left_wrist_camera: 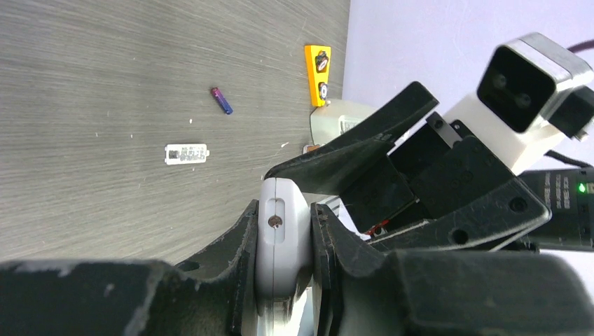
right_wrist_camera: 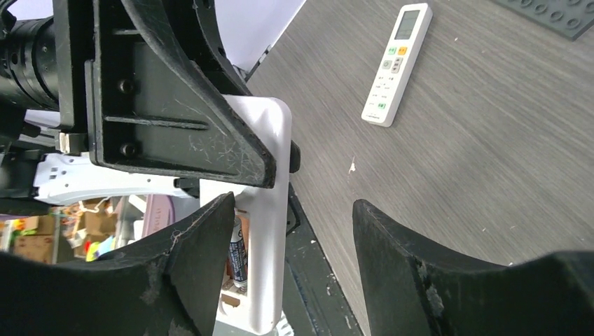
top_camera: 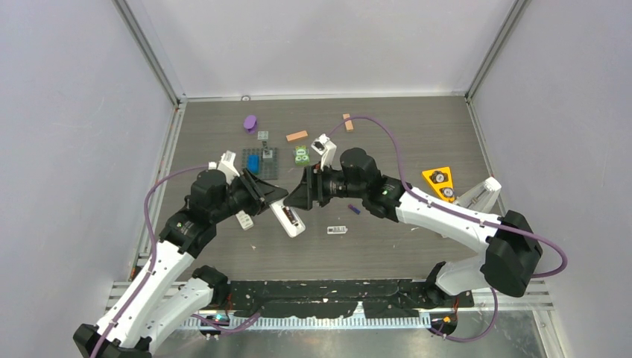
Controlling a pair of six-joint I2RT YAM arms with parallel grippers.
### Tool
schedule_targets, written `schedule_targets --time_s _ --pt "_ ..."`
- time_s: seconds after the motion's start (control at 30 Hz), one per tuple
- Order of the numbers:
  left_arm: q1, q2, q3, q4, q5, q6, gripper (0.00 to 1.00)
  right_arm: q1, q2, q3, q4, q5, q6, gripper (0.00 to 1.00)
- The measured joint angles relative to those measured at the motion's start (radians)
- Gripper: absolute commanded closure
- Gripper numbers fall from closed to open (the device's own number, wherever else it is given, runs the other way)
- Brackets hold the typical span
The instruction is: Load the batteries into the remote control
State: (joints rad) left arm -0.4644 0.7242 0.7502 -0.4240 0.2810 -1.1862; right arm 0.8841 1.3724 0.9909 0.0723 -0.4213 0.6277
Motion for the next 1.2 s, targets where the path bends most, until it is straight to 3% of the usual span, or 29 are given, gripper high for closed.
schedule_targets --time_s 0.77,1.0,1.2 --pt "0.067 -0.023 -0.005 -0.079 0.028 -0.166 1.00 0.174 -0.045 0.027 -0.050 0.385 -0.233 0.32" --pt "0.074 -0.027 -0.020 -0.075 0.039 -0.198 1.00 0.212 -0.058 0.025 -0.060 0.492 -0.275 0.18" --pt "0.075 -0.039 -0.021 -0.052 0.061 -0.179 1.00 0.215 -0.088 0.024 -0.086 0.513 -0.274 0.14"
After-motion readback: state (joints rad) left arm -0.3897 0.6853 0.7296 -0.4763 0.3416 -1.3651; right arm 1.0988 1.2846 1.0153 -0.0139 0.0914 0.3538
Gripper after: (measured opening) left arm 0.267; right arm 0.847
